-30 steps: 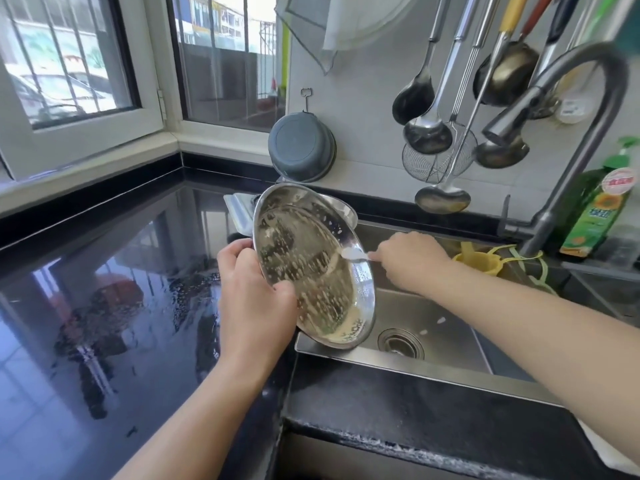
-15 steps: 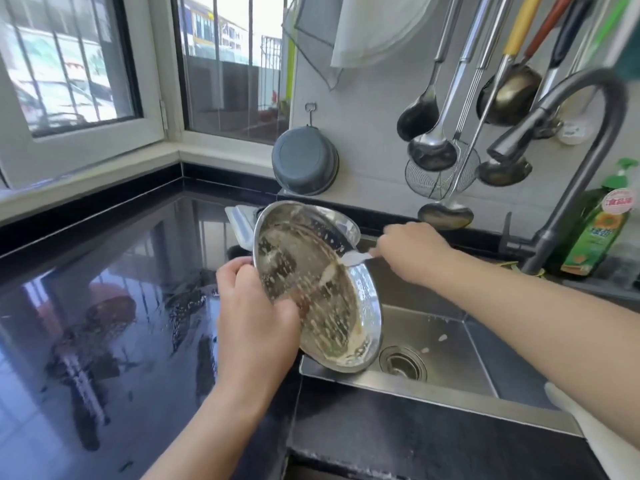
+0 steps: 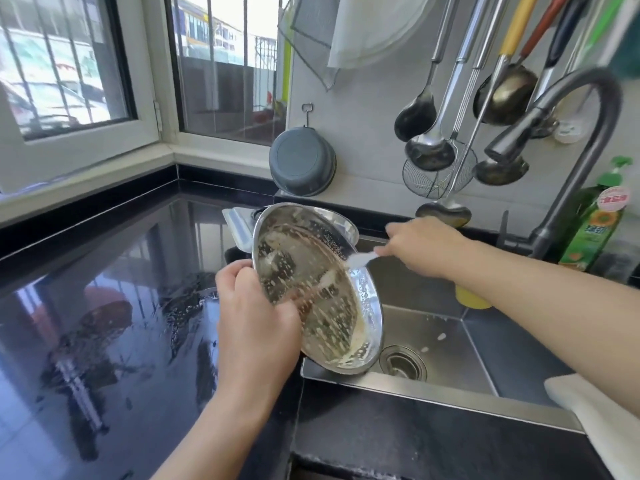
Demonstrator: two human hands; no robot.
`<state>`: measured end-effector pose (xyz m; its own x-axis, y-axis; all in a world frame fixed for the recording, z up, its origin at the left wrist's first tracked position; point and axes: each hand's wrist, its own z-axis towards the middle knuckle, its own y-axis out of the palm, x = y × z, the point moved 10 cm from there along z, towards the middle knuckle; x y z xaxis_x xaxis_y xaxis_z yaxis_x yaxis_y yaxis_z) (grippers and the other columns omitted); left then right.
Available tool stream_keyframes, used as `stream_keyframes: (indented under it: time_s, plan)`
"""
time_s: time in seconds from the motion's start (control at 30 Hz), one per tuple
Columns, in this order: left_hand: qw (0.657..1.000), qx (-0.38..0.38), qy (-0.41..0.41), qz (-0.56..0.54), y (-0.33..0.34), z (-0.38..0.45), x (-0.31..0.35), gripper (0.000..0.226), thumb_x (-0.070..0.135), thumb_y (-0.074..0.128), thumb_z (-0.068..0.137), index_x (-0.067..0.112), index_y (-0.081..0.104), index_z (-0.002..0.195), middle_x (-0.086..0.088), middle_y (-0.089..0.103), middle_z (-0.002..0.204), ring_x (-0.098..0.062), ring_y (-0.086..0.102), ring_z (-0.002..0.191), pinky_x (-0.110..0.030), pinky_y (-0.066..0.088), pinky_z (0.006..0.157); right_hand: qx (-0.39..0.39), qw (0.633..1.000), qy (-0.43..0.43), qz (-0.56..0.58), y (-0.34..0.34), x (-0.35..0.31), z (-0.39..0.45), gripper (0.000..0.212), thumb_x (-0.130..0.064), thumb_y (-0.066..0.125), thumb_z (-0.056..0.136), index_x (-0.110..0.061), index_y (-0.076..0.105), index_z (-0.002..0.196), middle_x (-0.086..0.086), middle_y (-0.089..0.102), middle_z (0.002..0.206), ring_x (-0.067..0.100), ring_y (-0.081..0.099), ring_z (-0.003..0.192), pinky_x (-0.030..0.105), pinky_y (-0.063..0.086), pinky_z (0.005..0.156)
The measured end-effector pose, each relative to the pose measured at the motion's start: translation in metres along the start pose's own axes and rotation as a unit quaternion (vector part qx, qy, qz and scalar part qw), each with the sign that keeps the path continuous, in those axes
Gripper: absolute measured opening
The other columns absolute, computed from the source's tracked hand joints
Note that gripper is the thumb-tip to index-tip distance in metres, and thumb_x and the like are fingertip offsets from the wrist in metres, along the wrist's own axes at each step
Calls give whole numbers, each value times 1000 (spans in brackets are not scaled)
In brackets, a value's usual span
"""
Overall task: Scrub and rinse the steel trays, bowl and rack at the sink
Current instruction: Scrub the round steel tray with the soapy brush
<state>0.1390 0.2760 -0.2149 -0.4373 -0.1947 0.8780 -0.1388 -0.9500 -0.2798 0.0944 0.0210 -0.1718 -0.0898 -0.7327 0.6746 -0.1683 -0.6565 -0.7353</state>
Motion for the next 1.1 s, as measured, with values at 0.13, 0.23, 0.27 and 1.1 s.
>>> stream_keyframes:
  time_s: [0.13, 0.23, 0.27, 1.1]
  plan:
    - [1000, 6, 1, 8, -1, 1, -6, 15, 2, 67, 86, 14, 61, 91, 4, 48, 125, 31, 37, 96, -9, 33, 68, 74, 997, 21, 4, -31, 8, 29, 46, -16, 48, 104, -41, 50, 143, 3, 41, 94, 28, 44, 72, 38, 30, 56]
    - [1000, 7, -3, 9, -2, 2, -7, 14, 1, 67, 86, 13, 61, 90, 2, 49, 124, 31, 37, 97, -8, 34, 69, 91, 996, 17, 13, -38, 6, 37, 51, -13, 53, 101, -41, 50, 144, 5, 46, 97, 29, 45, 72, 38, 34, 58]
    - [1000, 8, -4, 7, -2, 2, -6, 16, -2, 64, 84, 12, 61, 90, 2, 48, 124, 30, 37, 97, -8, 34, 69, 90, 996, 21, 14, -35, 7, 35, 52, -12, 52, 101, -42, 50, 144, 4, 45, 96, 28, 44, 72, 38, 36, 58]
    - [1000, 11, 5, 19, -3, 3, -10, 13, 5, 70, 87, 14, 61, 91, 1, 51, 126, 32, 34, 99, -3, 35, 69, 110, 730, 257, 624, -6, -53, 35, 43, -19, 51, 104, -26, 54, 146, 10, 65, 129, 31, 64, 103, 34, 51, 83]
